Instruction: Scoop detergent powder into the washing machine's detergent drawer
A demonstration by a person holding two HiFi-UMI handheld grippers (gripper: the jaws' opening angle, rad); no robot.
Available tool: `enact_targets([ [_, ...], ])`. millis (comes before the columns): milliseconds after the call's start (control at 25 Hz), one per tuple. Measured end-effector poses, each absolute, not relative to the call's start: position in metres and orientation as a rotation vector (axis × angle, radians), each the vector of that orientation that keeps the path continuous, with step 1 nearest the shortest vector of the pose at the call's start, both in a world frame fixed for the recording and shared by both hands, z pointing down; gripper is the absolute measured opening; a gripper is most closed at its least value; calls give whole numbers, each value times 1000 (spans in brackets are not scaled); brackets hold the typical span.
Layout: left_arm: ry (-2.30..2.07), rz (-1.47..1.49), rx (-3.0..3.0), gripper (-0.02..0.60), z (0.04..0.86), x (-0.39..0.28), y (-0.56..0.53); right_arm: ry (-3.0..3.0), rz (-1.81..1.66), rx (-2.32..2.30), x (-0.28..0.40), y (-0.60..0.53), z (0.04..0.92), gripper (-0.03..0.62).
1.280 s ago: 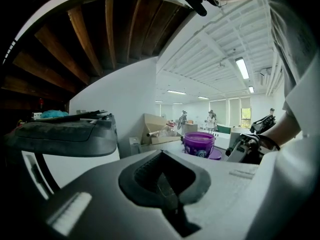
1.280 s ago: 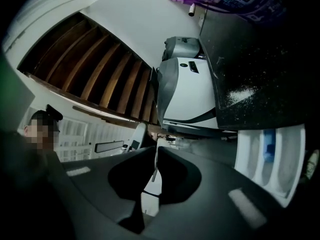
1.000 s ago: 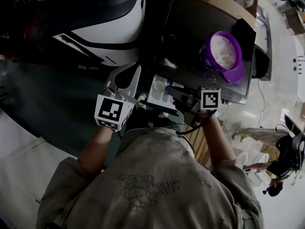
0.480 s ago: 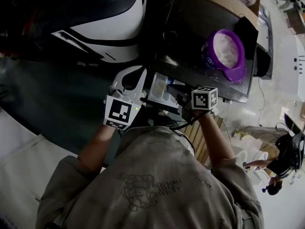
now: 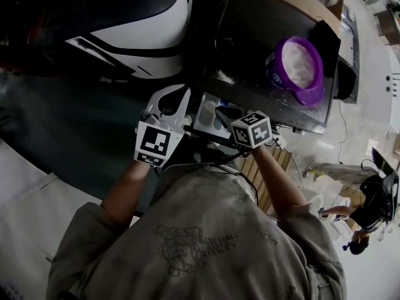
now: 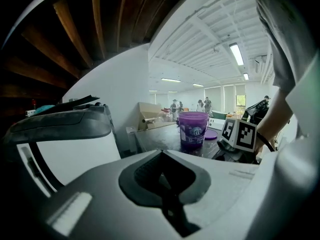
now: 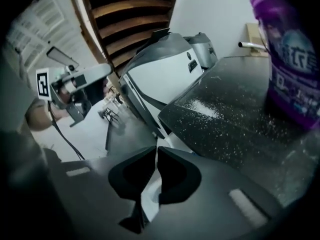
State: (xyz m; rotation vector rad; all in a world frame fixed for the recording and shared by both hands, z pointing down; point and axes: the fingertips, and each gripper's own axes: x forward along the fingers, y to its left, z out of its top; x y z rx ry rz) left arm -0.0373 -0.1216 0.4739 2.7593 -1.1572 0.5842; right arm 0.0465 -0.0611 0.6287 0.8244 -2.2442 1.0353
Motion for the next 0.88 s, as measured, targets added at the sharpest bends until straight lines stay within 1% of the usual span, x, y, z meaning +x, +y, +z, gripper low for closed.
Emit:
enact_targets([
  [560, -1187, 608, 2713, 0, 488, -47, -120, -2159, 475, 843, 41, -73, 625, 37],
  [880, -1209, 605, 2688, 0, 495, -53, -120, -2090, 271, 854, 39, -71, 627, 37],
])
